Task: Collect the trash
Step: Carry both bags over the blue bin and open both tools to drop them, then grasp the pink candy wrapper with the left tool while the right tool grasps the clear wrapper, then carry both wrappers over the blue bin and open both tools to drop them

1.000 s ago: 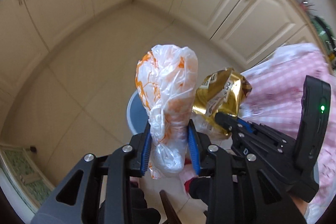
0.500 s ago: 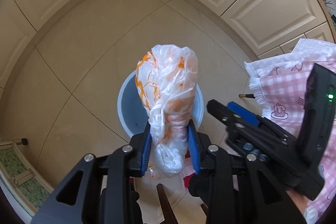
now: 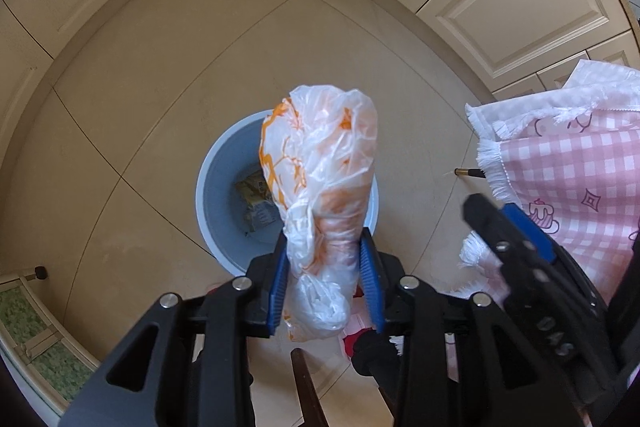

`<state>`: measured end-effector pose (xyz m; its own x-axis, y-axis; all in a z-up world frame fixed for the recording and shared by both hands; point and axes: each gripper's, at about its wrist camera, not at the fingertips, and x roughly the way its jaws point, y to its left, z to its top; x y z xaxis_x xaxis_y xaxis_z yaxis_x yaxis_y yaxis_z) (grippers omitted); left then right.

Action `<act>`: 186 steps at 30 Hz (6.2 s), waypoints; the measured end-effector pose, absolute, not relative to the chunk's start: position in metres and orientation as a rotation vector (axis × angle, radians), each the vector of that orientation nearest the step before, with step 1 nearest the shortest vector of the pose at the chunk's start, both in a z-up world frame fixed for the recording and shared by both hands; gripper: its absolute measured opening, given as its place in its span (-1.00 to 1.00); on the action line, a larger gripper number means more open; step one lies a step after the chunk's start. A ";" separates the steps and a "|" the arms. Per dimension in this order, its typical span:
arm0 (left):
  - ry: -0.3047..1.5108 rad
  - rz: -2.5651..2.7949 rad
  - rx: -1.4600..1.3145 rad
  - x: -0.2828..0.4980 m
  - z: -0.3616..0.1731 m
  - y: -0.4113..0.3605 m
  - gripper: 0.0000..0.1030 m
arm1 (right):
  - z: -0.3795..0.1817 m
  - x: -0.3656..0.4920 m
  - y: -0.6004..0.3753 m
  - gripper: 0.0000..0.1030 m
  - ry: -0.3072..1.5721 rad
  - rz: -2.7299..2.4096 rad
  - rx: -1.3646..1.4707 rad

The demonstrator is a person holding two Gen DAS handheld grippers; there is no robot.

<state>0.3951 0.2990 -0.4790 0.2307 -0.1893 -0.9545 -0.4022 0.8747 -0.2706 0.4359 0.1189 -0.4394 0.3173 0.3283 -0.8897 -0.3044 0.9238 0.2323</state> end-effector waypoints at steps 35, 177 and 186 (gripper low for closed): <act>1.003 0.221 -0.516 0.267 -0.291 0.296 0.08 | -0.246 0.313 0.090 0.37 0.782 0.490 -0.027; 1.288 0.210 -0.514 0.386 -0.453 0.318 -0.22 | -0.416 0.401 0.138 0.14 1.076 0.456 -0.353; 1.221 0.216 -0.481 0.373 -0.404 0.301 0.09 | -0.379 0.378 0.123 0.14 1.029 0.476 -0.327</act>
<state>0.3735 0.3012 -0.4043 0.3379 -0.0953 -0.9364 -0.4103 0.8804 -0.2377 0.3778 0.1230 -0.3789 0.4286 0.2232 -0.8755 -0.5223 0.8519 -0.0385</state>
